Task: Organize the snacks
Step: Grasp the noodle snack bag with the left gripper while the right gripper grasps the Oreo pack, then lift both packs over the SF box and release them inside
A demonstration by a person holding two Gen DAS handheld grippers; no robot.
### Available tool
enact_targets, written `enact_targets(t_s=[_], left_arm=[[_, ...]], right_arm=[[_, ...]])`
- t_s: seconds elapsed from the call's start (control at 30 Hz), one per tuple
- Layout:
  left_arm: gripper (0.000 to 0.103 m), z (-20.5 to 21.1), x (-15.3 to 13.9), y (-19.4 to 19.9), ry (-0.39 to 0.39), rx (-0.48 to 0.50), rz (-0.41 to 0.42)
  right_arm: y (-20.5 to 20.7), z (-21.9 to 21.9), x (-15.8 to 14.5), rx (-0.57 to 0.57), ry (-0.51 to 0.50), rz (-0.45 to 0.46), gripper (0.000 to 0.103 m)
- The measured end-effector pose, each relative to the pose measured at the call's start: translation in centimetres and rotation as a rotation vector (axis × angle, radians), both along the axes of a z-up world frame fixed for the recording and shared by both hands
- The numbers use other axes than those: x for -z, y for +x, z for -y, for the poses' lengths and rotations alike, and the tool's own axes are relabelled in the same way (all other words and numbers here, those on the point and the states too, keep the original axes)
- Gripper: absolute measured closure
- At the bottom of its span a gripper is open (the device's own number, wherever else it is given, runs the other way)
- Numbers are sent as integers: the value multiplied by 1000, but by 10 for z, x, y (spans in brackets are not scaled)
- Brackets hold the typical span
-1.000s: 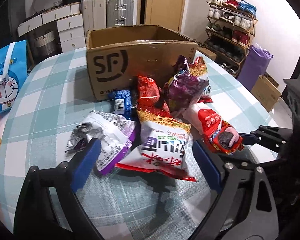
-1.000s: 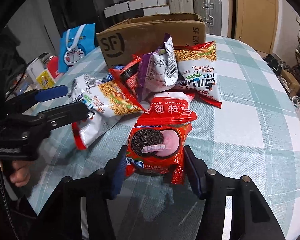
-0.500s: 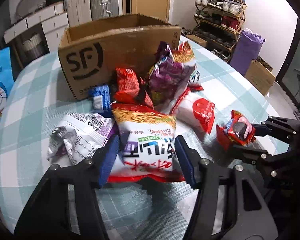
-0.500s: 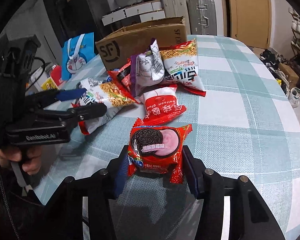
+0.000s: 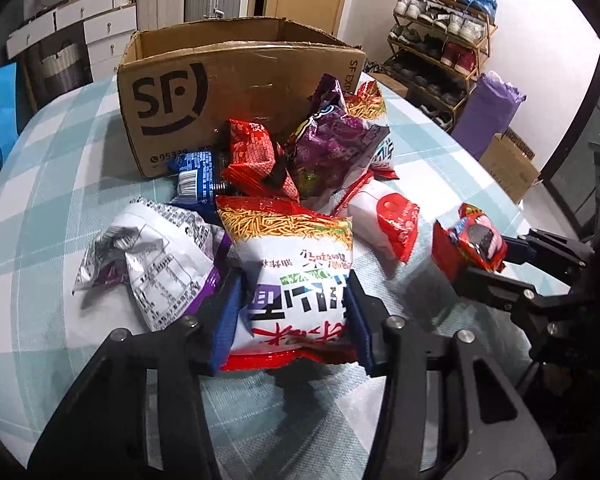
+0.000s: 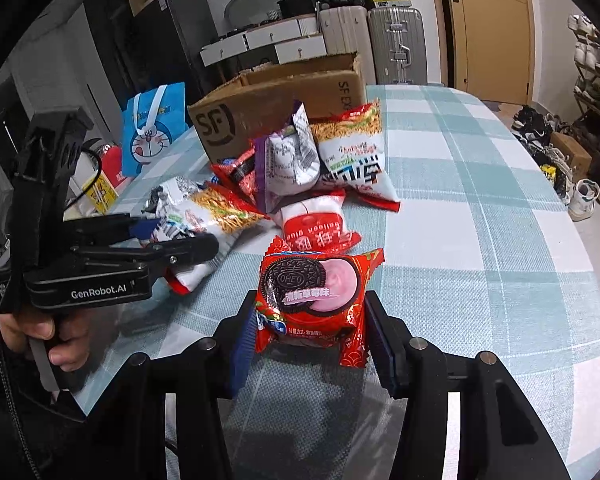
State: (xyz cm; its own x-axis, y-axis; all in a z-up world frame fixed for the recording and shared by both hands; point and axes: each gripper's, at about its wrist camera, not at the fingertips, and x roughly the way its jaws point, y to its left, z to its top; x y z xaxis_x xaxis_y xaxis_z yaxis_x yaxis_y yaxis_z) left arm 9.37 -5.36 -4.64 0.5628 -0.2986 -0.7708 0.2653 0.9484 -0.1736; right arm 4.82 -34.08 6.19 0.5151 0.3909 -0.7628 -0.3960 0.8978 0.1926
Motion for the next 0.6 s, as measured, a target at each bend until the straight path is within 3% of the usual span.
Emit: enact_targets(t_s=[0.27, 0.6], left_arm=[[59, -12, -17, -17, -63, -21, 38], [59, -29, -64, -29, -85, -61, 141]], right_arm=[[1, -9, -17, -28, 23, 61, 52], [11, -16, -42, -46, 73, 129, 52]])
